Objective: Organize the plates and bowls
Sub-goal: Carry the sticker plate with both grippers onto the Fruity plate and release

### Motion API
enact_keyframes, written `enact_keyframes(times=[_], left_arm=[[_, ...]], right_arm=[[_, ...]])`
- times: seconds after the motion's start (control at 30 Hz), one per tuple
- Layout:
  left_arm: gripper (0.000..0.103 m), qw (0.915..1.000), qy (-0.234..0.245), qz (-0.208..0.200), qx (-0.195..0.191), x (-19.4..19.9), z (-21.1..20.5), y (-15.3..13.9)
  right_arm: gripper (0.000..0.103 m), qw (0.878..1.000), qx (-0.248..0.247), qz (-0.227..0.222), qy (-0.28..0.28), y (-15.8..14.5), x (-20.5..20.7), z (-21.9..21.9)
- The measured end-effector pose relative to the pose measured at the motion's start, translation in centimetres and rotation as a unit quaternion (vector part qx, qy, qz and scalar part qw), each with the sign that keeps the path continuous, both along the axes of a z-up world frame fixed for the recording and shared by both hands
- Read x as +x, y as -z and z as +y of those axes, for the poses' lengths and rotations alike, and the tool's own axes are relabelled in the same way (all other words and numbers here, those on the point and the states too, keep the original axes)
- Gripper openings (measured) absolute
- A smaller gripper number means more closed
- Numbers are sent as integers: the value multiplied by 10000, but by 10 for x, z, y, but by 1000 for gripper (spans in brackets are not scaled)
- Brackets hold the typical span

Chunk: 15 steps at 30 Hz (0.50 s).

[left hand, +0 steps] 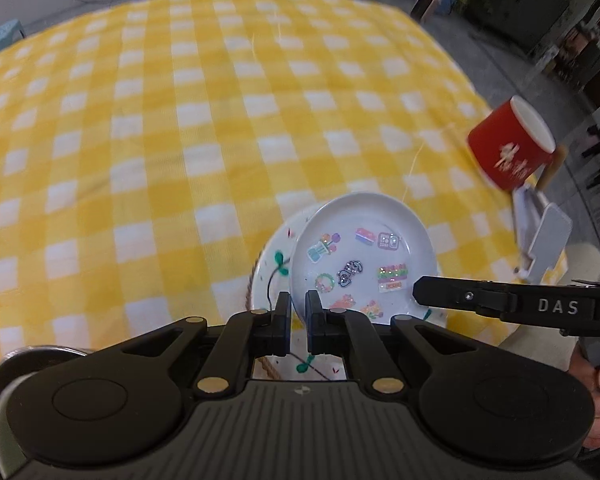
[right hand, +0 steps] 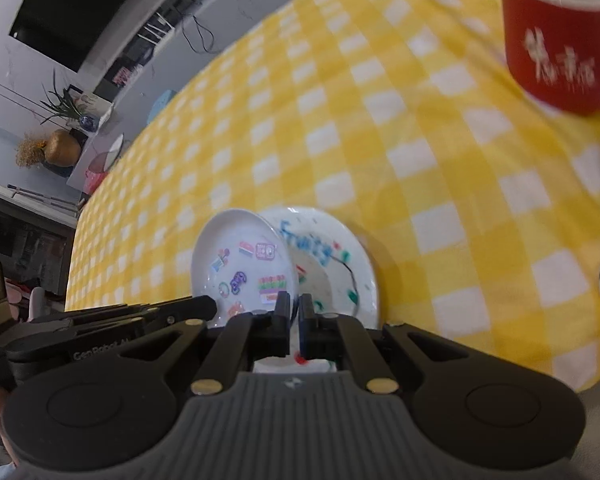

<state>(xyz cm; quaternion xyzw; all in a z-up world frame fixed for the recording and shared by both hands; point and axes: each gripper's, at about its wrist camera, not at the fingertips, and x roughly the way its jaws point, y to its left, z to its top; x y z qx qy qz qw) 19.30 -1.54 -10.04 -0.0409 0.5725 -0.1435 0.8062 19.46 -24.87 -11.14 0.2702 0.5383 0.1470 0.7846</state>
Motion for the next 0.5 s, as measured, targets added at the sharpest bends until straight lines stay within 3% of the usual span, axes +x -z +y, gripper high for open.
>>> enact_keyframes(times=[0.23, 0.5], left_arm=[[12, 9996, 224, 55, 135, -7, -8, -3], [19, 9985, 372, -5, 403, -7, -22, 4]], right_arm=[[2, 9997, -86, -44, -209, -3, -6, 9], [4, 9994, -210, 267, -72, 14, -4, 8]])
